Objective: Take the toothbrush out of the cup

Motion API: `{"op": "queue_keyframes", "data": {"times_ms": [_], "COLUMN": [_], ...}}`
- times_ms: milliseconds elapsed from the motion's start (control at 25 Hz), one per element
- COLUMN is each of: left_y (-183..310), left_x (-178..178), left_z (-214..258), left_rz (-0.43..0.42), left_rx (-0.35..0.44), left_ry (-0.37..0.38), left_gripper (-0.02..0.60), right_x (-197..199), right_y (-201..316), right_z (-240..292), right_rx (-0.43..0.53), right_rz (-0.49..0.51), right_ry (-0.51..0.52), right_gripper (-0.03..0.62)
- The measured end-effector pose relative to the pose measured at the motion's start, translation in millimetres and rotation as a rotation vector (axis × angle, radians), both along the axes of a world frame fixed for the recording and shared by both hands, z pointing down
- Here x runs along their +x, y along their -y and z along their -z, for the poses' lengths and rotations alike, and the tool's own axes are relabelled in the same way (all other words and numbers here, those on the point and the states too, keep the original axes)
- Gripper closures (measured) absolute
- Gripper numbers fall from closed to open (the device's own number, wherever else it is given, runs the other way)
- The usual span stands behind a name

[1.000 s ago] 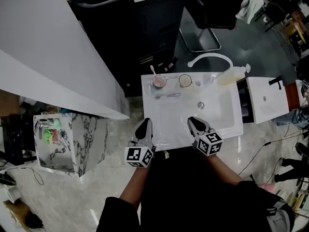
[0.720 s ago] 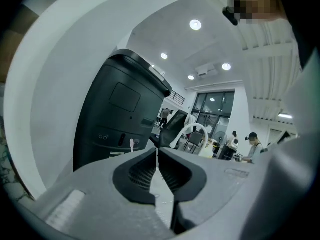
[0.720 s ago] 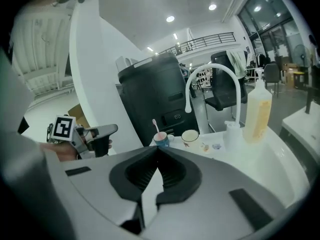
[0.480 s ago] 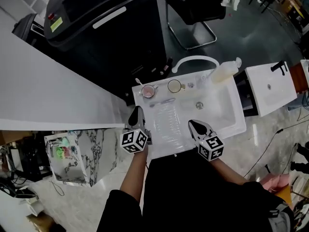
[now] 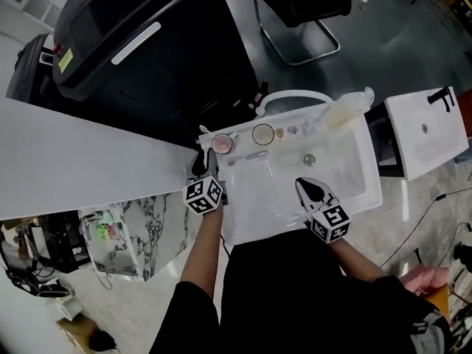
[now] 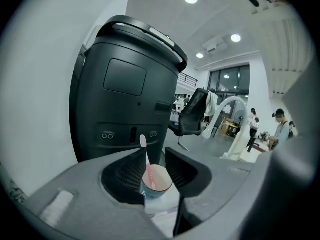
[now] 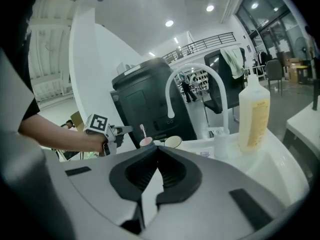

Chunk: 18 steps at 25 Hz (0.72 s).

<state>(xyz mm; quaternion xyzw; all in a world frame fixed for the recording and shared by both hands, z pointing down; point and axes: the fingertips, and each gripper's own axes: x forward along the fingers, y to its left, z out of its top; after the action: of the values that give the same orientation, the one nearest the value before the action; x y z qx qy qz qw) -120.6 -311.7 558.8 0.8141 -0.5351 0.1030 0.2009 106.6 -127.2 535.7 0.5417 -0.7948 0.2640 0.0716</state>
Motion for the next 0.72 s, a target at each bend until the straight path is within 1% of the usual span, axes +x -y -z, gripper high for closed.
{"op": "queue_keyframes", "data": {"times_ms": [80, 240, 320, 560, 720], "left_y": [13, 34, 44, 65, 71], "left_x": [2, 9, 12, 14, 14], "left_z": [-11, -32, -40, -67, -75], "left_rz": [0.012, 0.031, 0.041, 0.078, 0.099], "left_rx": [-0.013, -0.064, -0.080, -0.144, -0.167], "left_ry": [0.014, -0.013, -0.012, 0.004, 0.034], "left_gripper": [0.472, 0.472, 0.472, 0.472, 0.473], "right_x": [14, 42, 58, 94, 108], "right_y": [11, 28, 33, 33, 31], "right_z": [-4, -17, -24, -45, -54], "right_rx": [0.003, -0.005, -0.014, -0.055, -0.069], "right_rz": [-0.006, -0.016, -0.035, -0.092, -0.110], "right_ry": [0.001, -0.017, -0.019, -0.019, -0.021], "right_gripper": [0.594, 0.594, 0.594, 0.594, 0.594]}}
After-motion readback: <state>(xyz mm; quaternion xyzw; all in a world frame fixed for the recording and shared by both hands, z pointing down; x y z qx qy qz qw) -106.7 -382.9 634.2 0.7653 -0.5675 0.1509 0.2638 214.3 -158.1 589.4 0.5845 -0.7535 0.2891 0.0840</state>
